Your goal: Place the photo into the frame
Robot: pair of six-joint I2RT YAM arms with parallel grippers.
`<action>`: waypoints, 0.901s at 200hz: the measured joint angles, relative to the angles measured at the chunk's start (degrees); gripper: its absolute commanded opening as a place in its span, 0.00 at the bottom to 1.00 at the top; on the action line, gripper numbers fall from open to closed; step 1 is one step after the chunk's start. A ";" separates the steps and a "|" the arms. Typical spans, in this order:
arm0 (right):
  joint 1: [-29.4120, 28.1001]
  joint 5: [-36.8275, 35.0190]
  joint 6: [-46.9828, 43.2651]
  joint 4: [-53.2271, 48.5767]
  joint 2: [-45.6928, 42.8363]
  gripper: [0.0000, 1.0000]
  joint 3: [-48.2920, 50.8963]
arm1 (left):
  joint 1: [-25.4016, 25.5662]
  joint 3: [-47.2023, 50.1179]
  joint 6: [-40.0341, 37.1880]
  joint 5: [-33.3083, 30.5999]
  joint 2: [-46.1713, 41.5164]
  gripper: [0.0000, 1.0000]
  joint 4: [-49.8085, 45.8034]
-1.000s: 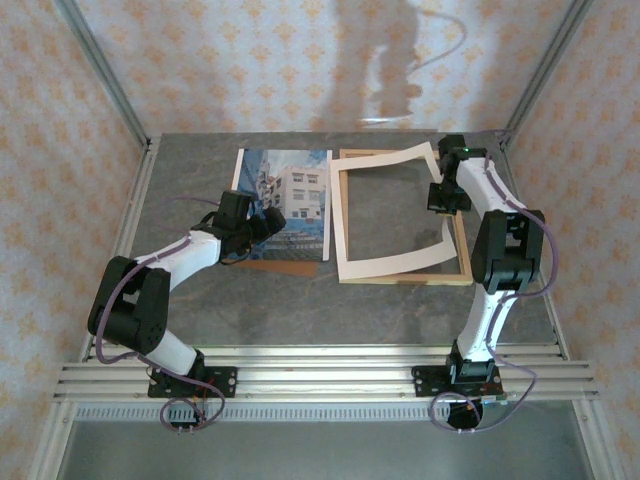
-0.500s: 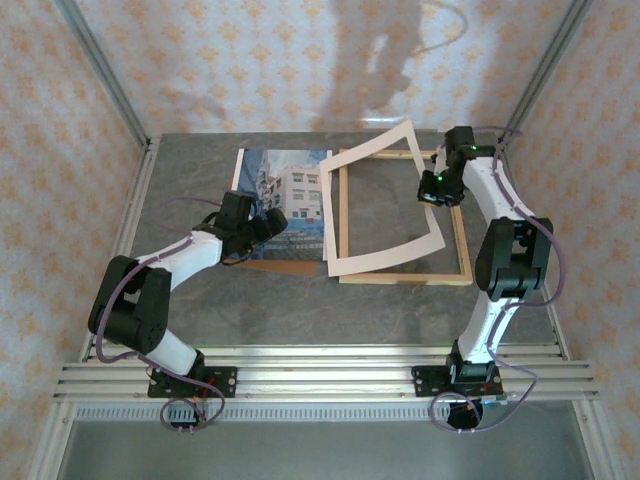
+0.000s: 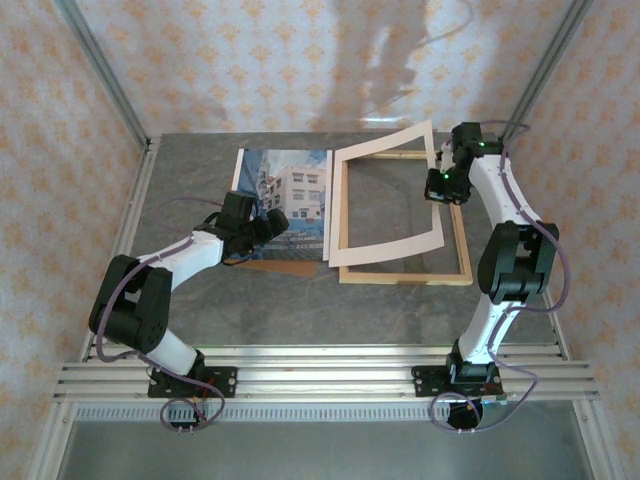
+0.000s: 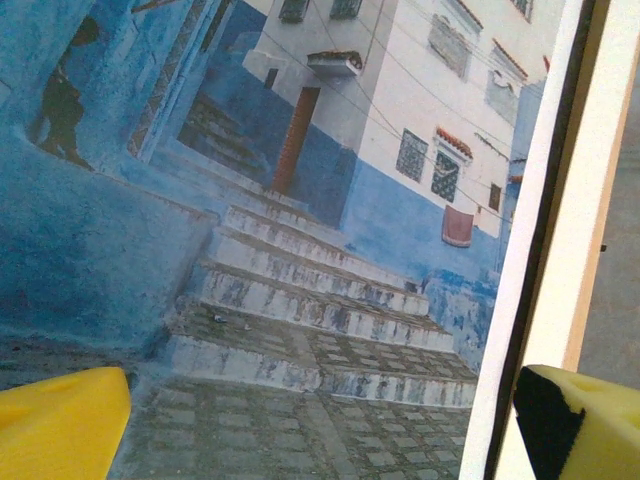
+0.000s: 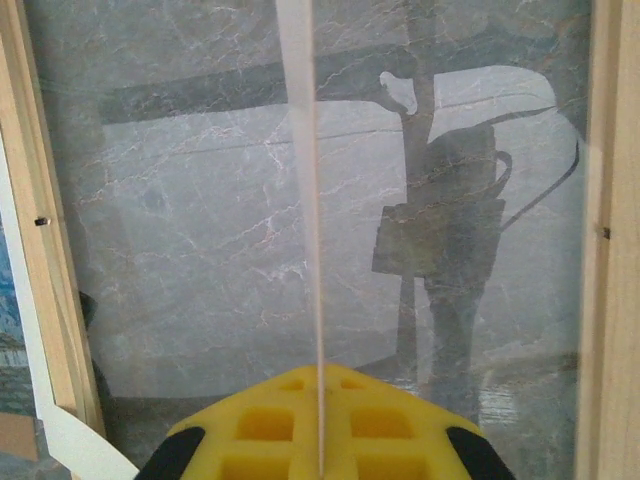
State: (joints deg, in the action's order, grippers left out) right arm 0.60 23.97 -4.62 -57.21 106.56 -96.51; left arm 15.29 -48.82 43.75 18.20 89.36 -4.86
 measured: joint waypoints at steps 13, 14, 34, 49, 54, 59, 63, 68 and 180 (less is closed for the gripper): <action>-0.02 0.00 -0.37 -0.72 0.00 0.00 -0.59 | 0.00 0.00 0.00 0.17 0.42 1.00 0.00; -0.02 0.02 -0.39 -0.81 0.00 0.00 -0.63 | 0.00 0.00 0.00 0.24 0.44 1.00 0.00; -0.02 -0.04 -1.11 -2.16 -0.02 0.00 -1.29 | 0.00 0.00 0.00 0.57 0.70 1.00 0.00; -0.02 -0.96 -1.95 -3.74 0.00 0.00 -2.21 | 0.00 -0.02 0.00 0.92 0.81 1.00 0.02; -0.02 -1.40 -2.21 -4.42 0.00 0.00 -2.69 | 0.00 -0.02 0.00 0.94 0.85 1.00 0.00; -0.02 -1.77 -2.60 -4.92 0.04 0.00 -3.10 | 0.00 -0.02 0.00 0.96 0.90 1.00 0.02; -0.02 -2.12 -2.86 -5.42 0.09 0.00 -3.56 | 0.00 -0.09 0.00 0.98 0.96 1.00 0.00; -0.02 -2.64 -3.19 -5.95 0.20 0.00 -4.07 | 0.00 -0.22 0.00 0.98 1.07 1.00 -0.02; 4.22 -8.76 -4.04 -7.63 4.11 0.00 -5.55 | 0.00 -2.58 -0.04 1.38 2.01 1.00 -0.02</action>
State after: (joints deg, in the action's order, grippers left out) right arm 4.82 15.20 -8.67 -64.84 110.67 -102.06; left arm 15.29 -51.40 43.70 19.57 91.37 -4.89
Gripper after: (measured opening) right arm 0.040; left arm 0.997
